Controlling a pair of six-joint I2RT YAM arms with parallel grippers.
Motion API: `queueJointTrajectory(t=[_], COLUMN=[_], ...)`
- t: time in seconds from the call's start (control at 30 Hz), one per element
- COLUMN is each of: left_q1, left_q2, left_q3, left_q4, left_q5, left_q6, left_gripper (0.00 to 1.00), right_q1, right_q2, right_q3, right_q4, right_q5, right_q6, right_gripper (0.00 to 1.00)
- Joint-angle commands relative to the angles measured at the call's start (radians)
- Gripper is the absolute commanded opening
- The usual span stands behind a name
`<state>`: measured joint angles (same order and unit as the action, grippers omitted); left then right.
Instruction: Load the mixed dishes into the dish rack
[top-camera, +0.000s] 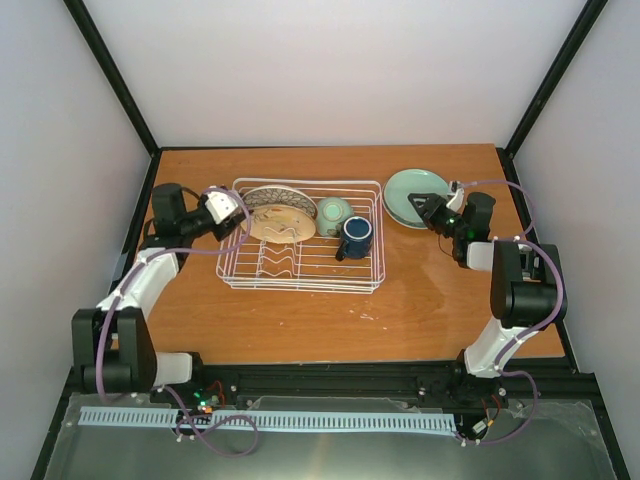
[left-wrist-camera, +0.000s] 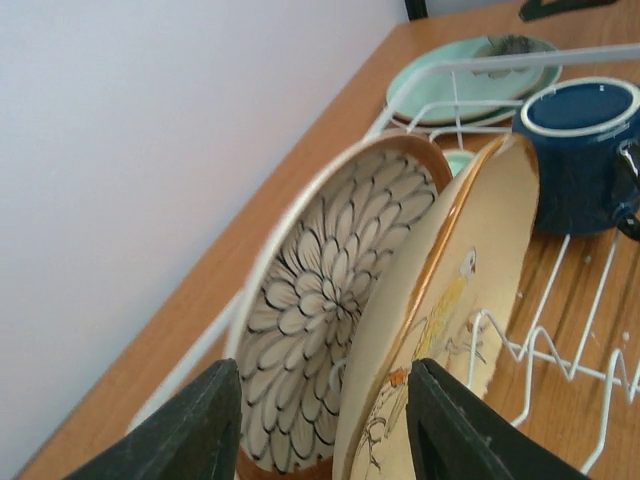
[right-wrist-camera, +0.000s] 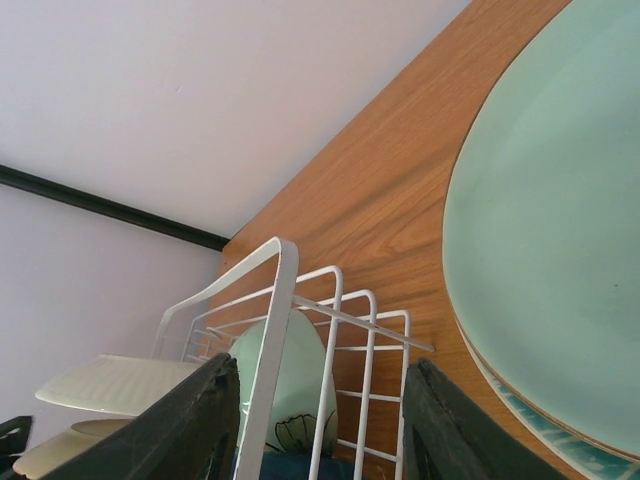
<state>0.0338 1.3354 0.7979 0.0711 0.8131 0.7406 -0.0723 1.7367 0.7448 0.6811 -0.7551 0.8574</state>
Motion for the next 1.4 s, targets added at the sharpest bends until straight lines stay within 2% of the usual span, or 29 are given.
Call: queueJointTrajectory(t=[0.0,0.27,0.43,0.6,0.77,0.9,1.0,1.17,1.37], left_q1=[-0.008,-0.009,-0.012,-0.037,-0.104,-0.225,-0.277,-0.299,-0.305], left_q2=[-0.121,-0.308,-0.355,-0.354,-0.271,-0.180,-0.109,-0.007,0.148], left_q3=[0.059,0.143,0.195,0.208,0.205,0.229,0.269,0.326,0.489], left_q4=[-0.002,0.036,0.034,0.091,0.186,0.170,0.151,0.116,-0.050], left_q5=[-0.017,0.001,0.036,0.097,0.159,0.101,0.071,0.045,0.008], left_q6=[-0.044,-0.122,-0.149,-0.218,-0.323,-0.280,-0.271,-0.258,-0.241], left_gripper=[0.47,0.56,0.59,0.64,0.64,0.64,0.64,0.65,0.64], right_q1=[-0.007,-0.037,-0.071,-0.159,-0.202,-0.204,-0.204,-0.204,-0.187], right_q2=[0.001,-0.054,-0.096,-0.155,-0.169,-0.122,-0.078,-0.020,0.067], right_q3=[-0.011,0.018,0.025,-0.001,0.058,0.121,0.175,0.285,0.462], right_q4=[0.003,-0.108,-0.182,-0.252,-0.451,-0.491,-0.532,-0.686,-0.949], right_q5=[0.023,0.074,0.101,0.155,0.256,0.249,0.231,0.255,0.327], right_q6=[-0.020,-0.083,-0.127,-0.154,-0.221,-0.214,-0.201,-0.223,-0.292], right_gripper=[0.43,0.43,0.43,0.43,0.44,0.44,0.43,0.43,0.42])
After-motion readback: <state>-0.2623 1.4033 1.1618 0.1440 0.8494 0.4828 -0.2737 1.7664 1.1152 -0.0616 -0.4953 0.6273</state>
